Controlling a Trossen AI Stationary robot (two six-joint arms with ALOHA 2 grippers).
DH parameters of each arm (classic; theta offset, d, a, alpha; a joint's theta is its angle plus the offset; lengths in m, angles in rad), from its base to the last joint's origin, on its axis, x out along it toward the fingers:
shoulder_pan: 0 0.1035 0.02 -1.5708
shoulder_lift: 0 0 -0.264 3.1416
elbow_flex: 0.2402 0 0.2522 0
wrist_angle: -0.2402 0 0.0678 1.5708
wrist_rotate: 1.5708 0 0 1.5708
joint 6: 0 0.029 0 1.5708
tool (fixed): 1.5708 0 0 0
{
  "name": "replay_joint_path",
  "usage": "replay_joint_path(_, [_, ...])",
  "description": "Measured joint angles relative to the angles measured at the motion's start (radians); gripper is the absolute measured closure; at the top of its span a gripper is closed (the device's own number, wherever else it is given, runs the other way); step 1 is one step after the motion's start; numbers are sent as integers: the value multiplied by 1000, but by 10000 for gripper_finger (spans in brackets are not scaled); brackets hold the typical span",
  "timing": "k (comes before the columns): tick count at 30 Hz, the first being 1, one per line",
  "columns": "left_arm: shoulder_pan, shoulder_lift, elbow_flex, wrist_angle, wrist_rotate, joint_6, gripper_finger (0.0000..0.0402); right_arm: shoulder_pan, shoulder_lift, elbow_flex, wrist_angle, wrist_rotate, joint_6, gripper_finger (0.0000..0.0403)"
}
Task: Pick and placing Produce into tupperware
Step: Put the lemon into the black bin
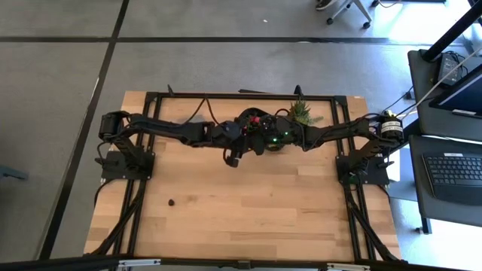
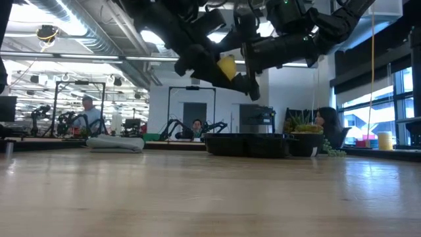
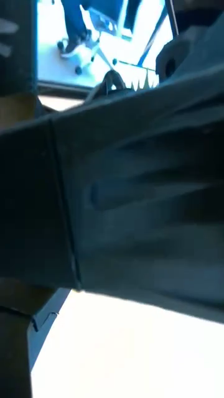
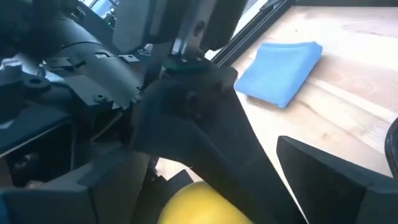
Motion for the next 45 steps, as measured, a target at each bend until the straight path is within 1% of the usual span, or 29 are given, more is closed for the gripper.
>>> replay_joint_path(3, [0,0,0,0,-22,-3,210,0,0,0,2,-1,0,48])
replay_joint_path(6, [4,-2,0,0,-28,-7,210,2,0,0,-20,-15,-8,47])
replay_joint_path(8, [4,-13,-1,-10,-41,-23,207,5,0,-1,-38,-33,-10,47])
replay_joint_path(11, [3,-25,-1,-37,-84,-27,196,4,0,-1,-52,-38,-9,47])
replay_joint_path(12, [5,-29,-3,-45,-83,-30,195,4,-4,-2,-52,-34,-10,47])
replay_joint_path(17, [4,-43,-2,-50,-80,-32,211,5,-22,-3,-44,-38,-33,52])
replay_joint_path(21, [4,-42,-2,-52,-80,-39,211,5,-24,-3,-54,-38,-36,80])
replay_joint_path(26, [5,-42,-2,-55,-79,-56,194,5,-24,-3,-48,-41,-55,134])
replay_joint_path(30, [5,-42,-2,-49,-78,-56,206,4,-24,-4,-54,-38,-69,187])
replay_joint_path(31, [5,-42,-2,-49,-76,-56,210,4,-24,-4,-54,-37,-75,193])
replay_joint_path(35, [5,-42,-2,-48,-78,-55,209,4,-24,-5,-52,-37,-87,193])
replay_joint_path(40, [-1,-40,-2,-37,-79,-55,179,6,-24,-4,-36,-48,-102,193])
replay_joint_path(45, [-1,-40,-2,-60,-85,-56,171,6,-24,-4,-33,-49,-117,193])
